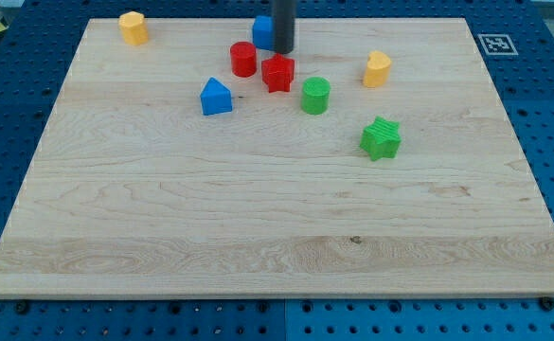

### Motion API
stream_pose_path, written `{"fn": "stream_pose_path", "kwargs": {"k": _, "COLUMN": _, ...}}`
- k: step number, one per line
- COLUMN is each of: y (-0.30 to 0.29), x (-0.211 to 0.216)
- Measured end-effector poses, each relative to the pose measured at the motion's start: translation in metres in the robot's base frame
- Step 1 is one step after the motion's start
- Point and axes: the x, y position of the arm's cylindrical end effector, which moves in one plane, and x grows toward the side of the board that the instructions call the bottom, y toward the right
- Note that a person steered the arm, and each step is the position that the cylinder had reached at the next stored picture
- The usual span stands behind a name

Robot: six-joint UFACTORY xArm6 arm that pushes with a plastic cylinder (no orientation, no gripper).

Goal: Place the red star and the blue cube in a vertical line

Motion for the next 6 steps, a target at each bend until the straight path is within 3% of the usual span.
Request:
{"fn": "stream_pose_path", "kwargs": {"k": 4, "y": -0.081, "x": -0.009}}
{"fn": "stream_pose_path", "kwargs": {"k": 6, "y": -0.081, "x": -0.028}}
